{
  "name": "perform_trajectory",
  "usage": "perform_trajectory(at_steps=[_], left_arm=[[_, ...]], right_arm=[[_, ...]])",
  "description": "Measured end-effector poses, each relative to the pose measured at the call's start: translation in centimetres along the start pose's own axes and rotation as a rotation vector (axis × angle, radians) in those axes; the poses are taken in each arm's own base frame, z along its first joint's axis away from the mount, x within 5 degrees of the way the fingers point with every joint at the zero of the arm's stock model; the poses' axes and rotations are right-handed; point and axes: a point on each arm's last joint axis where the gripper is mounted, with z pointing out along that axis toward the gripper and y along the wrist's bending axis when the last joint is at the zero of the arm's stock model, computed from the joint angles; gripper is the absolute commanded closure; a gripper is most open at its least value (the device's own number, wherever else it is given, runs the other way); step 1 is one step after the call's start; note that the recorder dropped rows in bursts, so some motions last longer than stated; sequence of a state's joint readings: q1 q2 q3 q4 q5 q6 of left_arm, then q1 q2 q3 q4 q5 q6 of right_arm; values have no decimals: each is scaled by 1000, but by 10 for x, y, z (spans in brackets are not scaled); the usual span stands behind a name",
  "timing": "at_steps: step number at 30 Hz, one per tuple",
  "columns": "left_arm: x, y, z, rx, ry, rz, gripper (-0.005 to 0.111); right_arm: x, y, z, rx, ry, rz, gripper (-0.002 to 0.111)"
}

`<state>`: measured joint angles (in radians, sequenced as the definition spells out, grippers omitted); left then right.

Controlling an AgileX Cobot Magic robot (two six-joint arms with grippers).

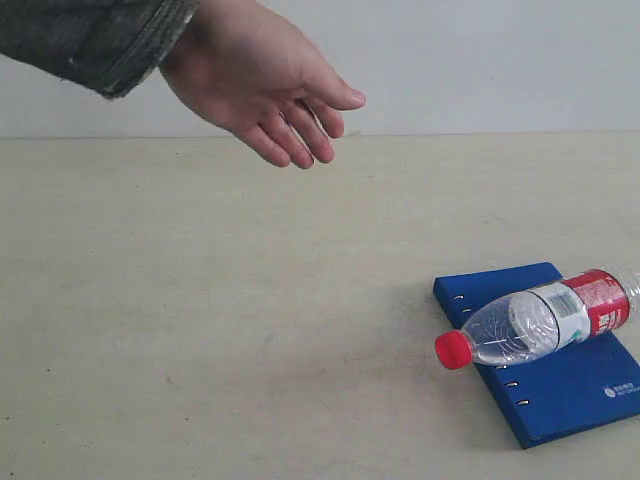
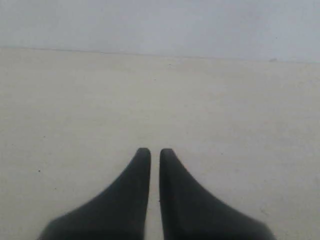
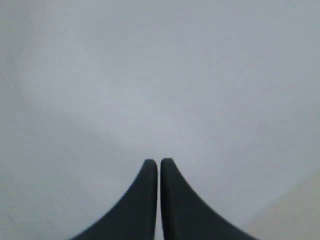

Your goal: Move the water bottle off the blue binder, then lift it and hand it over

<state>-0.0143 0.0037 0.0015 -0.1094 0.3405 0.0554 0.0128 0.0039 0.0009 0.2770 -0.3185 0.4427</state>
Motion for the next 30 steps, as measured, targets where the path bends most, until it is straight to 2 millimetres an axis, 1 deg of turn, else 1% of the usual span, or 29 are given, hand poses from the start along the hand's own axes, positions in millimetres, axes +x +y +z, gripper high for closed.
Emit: perform_trajectory(at_steps=[3,5,6,8,10,12,13,14,15,16,17,18,19,20,22,23,25,28,30], left_arm=[[0,0,0,0,0,0,100],[0,0,0,0,0,0,100],[0,0,0,0,0,0,100],[0,0,0,0,0,0,100],[0,0,0,0,0,0,100],[0,0,0,0,0,0,100],[0,0,0,0,0,0,100],[0,0,0,0,0,0,100],[0,0,0,0,0,0,100],[0,0,0,0,0,0,100],[0,0,0,0,0,0,100],[0,0,0,0,0,0,100],[0,0,0,0,0,0,100],[0,0,0,0,0,0,100],[0,0,0,0,0,0,100],[0,0,0,0,0,0,100],[0,0,0,0,0,0,100],[0,0,0,0,0,0,100],[0,0,0,0,0,0,100]], right_arm=[[-18,0,-2,-23,-193,267,108],[-30,-3,-5,-36,-332,395,108],[-35,-5,-7,-31,-405,448,108],[-46,-7,-10,3,-504,485,108],[-60,2,-3,55,-518,403,108],[-77,29,22,82,-389,175,108],[-80,45,38,62,-275,43,108],[-83,65,59,24,-134,-120,108],[-82,83,81,-23,30,-284,108],[-80,97,104,-57,175,-421,108],[-71,106,124,-92,370,-569,108],[-58,109,141,-122,573,-712,108],[-43,108,155,-149,777,-842,108],[-30,106,163,-183,930,-932,108],[3,99,180,-275,1243,-1087,108],[19,98,184,-342,1354,-1132,108],[46,101,187,-498,1493,-1164,108],[87,107,181,-728,1659,-1175,108],[112,111,174,-833,1749,-1177,105]])
